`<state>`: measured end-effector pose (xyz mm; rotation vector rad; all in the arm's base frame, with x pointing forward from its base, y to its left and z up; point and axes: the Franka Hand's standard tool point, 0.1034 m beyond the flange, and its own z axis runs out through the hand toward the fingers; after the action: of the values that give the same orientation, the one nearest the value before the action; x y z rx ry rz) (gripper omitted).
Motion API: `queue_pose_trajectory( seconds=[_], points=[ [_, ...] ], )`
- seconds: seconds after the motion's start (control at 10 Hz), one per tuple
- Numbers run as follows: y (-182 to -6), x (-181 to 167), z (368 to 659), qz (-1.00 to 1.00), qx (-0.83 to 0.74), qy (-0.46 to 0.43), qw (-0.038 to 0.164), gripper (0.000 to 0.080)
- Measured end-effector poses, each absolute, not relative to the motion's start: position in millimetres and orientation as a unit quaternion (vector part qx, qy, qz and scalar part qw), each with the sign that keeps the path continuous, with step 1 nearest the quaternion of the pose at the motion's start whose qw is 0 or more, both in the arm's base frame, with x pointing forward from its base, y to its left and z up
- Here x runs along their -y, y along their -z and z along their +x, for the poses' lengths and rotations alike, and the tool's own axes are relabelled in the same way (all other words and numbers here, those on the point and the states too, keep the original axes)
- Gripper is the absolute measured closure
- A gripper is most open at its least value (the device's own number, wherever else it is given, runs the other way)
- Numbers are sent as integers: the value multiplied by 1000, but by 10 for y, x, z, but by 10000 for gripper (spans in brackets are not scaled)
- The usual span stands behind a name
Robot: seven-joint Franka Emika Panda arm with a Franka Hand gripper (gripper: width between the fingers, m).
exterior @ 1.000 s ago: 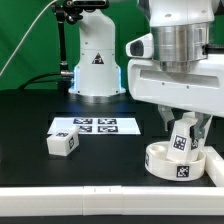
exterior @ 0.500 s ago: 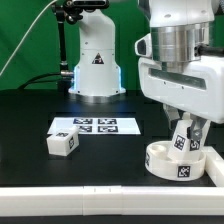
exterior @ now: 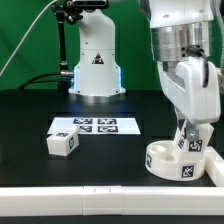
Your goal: Assemble stool
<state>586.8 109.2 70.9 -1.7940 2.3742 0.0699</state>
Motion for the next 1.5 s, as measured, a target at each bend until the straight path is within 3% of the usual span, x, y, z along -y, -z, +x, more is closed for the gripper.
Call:
queue_pose_trajectory(
  seconds=[0.7, 0.9, 1.3, 1.4, 1.5],
  points=[
    [-716, -1189, 5867, -467, -877, -45, 102, 456],
    [-717, -1218, 5861, -407, -903, -48, 126, 456],
    [-707, -1253, 5837, -375, -915, -41, 144, 456],
    [-698, -1260, 5830, -386, -910, -40, 143, 373],
    [-695, -1259, 5829, -392, -908, -39, 143, 220]
  ],
)
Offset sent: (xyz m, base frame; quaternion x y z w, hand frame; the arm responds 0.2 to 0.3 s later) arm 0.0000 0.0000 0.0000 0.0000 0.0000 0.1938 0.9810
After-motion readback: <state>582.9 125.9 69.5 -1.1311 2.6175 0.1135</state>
